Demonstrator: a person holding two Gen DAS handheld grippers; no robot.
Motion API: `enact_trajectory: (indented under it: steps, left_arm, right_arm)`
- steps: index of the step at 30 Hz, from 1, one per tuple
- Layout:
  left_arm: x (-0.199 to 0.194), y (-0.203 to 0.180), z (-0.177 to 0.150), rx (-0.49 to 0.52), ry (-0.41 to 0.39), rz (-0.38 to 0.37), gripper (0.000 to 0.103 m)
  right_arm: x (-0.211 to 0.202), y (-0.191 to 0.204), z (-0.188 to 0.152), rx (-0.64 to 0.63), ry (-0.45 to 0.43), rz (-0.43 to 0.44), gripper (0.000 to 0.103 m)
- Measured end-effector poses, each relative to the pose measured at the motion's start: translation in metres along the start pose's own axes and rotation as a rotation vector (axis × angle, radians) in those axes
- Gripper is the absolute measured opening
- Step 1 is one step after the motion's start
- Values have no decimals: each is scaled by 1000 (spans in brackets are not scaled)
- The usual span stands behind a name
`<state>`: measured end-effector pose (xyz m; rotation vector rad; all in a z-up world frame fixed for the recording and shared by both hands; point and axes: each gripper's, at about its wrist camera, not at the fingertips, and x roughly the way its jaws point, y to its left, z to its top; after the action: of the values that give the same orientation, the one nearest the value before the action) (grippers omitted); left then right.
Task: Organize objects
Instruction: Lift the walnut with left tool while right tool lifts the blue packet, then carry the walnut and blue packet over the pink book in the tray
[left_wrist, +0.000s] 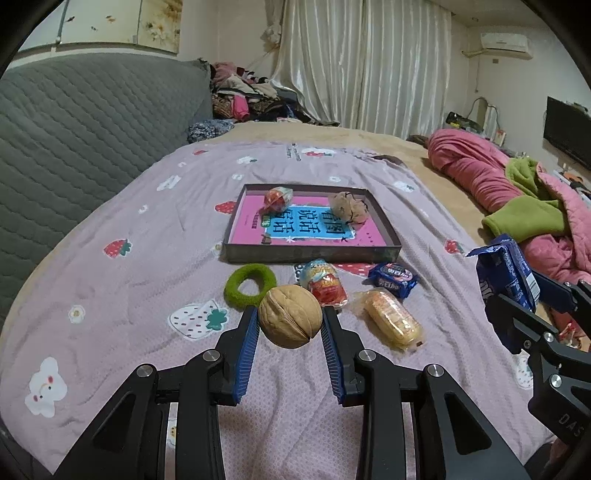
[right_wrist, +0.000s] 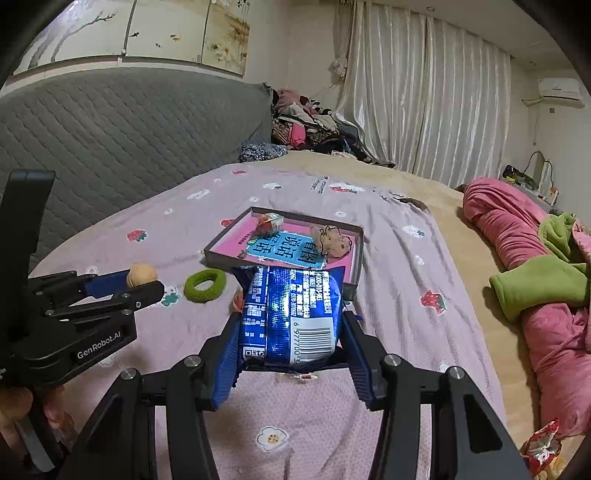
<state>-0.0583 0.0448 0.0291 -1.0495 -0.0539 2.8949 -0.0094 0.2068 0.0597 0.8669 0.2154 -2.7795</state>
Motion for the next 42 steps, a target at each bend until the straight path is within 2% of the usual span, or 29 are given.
enact_trajectory:
  steps: [7,14,28,33,42]
  left_arm:
    - [-9,-1,8,-8,-8,-35,35]
    - [-14,1,25,5,-30,-34,35]
    - [-8,15,88,12,-88,-11,35]
    - [-2,16,106,23,-111,-6,35]
    - [27,13,126,38,-112,-5,35]
  right_arm:
    - [-10,0,11,4,-17,-7,52]
    - [-16,-4,32,9,-47,-13,52]
    - [-9,-15,82,9,-118,-25,52]
    - [3,-18,101,2,-137,-35,52]
    - [31,-21,111,27,-134,-20,52]
